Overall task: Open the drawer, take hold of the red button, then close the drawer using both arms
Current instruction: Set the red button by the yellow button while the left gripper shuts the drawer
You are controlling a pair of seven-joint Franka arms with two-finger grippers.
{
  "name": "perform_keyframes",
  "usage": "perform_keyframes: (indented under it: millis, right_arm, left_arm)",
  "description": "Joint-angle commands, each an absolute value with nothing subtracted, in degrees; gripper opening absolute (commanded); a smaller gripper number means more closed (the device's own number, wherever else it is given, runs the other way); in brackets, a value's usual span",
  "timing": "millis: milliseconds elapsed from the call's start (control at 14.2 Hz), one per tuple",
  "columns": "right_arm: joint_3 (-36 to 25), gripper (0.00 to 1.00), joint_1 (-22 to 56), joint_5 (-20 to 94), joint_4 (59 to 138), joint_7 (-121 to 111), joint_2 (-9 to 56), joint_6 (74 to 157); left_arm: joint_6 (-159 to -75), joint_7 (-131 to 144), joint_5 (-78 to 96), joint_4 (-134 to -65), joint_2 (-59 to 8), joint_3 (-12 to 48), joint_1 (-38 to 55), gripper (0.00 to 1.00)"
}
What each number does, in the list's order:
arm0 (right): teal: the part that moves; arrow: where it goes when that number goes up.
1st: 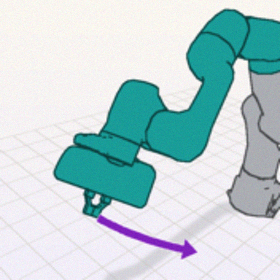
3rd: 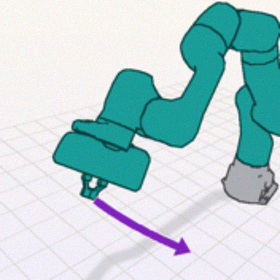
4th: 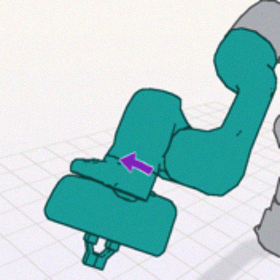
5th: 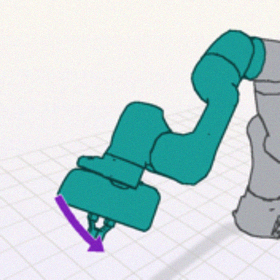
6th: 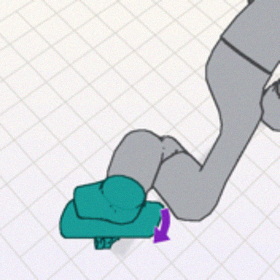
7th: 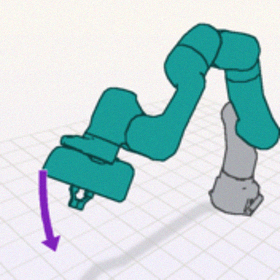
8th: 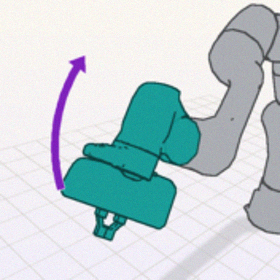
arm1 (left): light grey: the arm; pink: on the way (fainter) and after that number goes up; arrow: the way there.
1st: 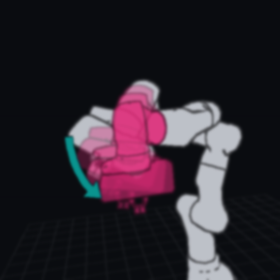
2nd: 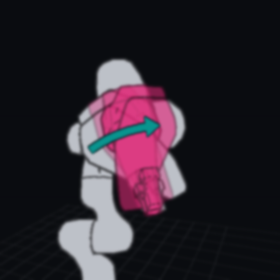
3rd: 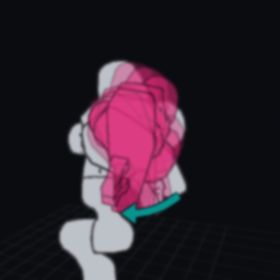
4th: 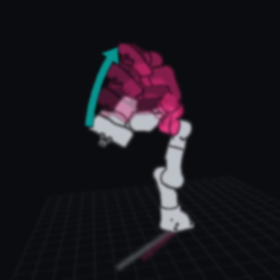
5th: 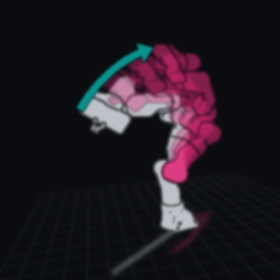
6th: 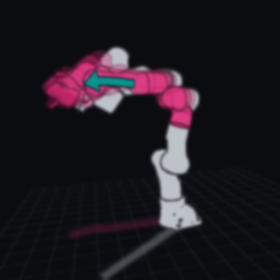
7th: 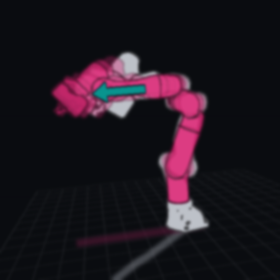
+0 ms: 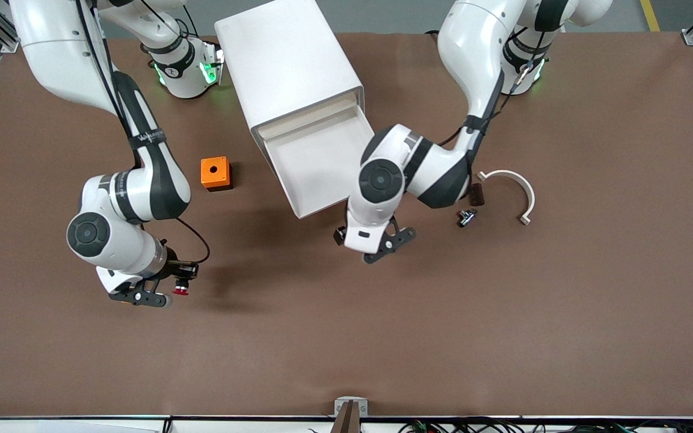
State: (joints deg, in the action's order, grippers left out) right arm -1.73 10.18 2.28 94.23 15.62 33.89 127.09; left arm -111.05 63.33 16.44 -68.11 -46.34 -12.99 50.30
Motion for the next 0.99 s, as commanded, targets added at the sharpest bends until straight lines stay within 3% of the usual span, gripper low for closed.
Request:
perform_keyframes:
  millis: [0, 495, 919]
  right_arm:
    - [-0.70, 0.00, 7.65, 1.33, 94.13, 13.01, 35.85, 129.19]
    - [-0.70, 0.00, 3.35, -0.44, 93.43, 7.83, 40.60, 135.60]
    - [-0.62, 0.03, 3.60, 0.26, 93.25, 8.79, 42.71, 135.27]
  left_arm:
    - [-111.88, 64.07, 14.77, -71.45, -44.65, -13.54, 53.52, 0.99]
    - [-111.01, 69.08, 14.77, -73.91, -42.02, -13.18, 59.32, 0.99]
    - [-110.92, 74.44, 14.85, -77.08, -40.52, -13.01, 65.30, 0.99]
